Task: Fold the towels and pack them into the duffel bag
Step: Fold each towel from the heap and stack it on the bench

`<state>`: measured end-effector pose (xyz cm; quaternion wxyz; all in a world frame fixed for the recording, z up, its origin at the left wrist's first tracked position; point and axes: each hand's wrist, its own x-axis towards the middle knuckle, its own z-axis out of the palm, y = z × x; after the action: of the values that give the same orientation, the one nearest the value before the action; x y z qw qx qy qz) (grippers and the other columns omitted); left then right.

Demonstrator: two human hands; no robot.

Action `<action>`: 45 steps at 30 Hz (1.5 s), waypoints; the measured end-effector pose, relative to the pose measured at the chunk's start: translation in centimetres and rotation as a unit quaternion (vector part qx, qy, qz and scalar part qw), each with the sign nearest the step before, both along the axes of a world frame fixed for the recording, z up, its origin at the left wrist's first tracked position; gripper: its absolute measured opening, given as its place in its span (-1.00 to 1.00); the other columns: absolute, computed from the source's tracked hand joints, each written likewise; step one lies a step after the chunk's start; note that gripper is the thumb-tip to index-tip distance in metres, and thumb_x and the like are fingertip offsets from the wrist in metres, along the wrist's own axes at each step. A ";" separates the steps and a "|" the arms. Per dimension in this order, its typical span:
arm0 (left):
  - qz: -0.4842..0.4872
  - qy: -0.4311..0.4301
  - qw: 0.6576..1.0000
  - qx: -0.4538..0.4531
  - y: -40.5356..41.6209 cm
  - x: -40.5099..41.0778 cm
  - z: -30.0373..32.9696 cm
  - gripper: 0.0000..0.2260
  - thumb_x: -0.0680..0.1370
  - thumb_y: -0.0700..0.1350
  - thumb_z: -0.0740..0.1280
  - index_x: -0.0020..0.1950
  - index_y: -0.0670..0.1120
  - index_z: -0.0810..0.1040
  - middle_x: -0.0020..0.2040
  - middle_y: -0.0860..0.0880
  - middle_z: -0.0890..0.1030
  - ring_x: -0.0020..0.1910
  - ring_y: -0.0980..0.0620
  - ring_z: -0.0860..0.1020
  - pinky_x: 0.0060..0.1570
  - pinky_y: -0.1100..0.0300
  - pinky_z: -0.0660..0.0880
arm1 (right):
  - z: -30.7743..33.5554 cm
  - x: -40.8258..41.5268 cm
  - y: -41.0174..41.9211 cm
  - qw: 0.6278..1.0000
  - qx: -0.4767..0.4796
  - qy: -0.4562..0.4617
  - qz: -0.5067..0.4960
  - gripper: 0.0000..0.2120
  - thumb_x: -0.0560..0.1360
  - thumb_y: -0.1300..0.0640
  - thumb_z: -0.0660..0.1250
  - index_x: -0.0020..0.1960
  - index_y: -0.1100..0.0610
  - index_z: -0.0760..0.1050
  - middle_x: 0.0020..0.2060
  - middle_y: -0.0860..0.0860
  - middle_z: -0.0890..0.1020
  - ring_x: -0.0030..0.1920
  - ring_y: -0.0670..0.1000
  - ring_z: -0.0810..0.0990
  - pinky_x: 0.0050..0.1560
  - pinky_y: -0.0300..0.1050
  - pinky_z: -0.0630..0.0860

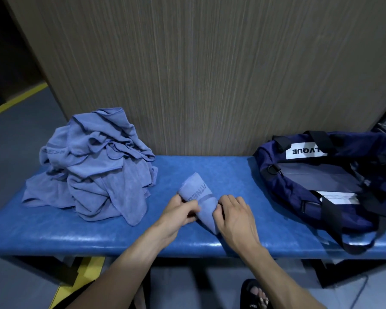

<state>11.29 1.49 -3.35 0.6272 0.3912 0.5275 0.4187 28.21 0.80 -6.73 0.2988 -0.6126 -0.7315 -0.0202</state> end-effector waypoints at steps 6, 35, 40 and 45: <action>0.121 0.002 0.989 0.080 -0.2 1.5 -0.2 -0.59 0.29 0.02 0.56 0.06 -0.10 0.59 -0.04 -0.07 0.73 -0.05 -0.01 0.69 0.11 -0.07 0.61 | 1.6 -0.3 -1.2 0.996 -0.021 -0.043 0.071 -0.80 0.56 -0.05 0.14 -0.21 -0.05 0.22 -0.30 -0.03 0.50 -0.22 0.12 0.47 -0.21 0.05 0.36; -0.063 0.068 0.935 0.344 2.5 3.0 6.0 -0.79 0.39 0.06 0.52 -0.02 0.09 0.61 -0.13 0.05 0.66 -0.17 0.13 0.60 -0.16 0.29 0.54 | 6.1 6.8 -0.6 0.779 -0.211 0.555 0.202 -0.71 0.55 0.07 0.36 0.13 0.27 0.51 0.00 0.28 0.64 -0.02 0.08 0.59 0.05 0.07 0.48; -0.079 0.048 0.934 0.344 3.5 4.9 6.1 -0.77 0.50 0.04 0.45 -0.04 -0.10 0.53 -0.25 0.14 0.58 -0.25 0.20 0.51 -0.20 0.37 0.45 | 6.2 8.2 -0.5 0.777 -0.208 0.564 0.188 -0.71 0.51 0.04 0.41 -0.01 0.28 0.53 -0.16 0.13 0.61 -0.10 0.08 0.52 0.00 0.06 0.41; -0.155 0.061 0.955 0.247 3.6 4.8 6.1 -0.48 0.42 0.14 0.47 0.30 0.00 0.46 -0.14 0.14 0.58 -0.15 0.18 0.55 -0.11 0.35 0.46 | 6.7 8.4 -0.6 0.877 -0.167 0.408 0.188 -0.82 0.55 0.02 0.38 -0.08 0.13 0.52 -0.22 0.12 0.58 -0.20 -0.01 0.49 -0.11 0.06 0.45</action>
<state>16.06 5.05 2.79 0.5349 0.6358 0.3775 0.4088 36.61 0.17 -0.04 0.4623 -0.4578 -0.6385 0.4110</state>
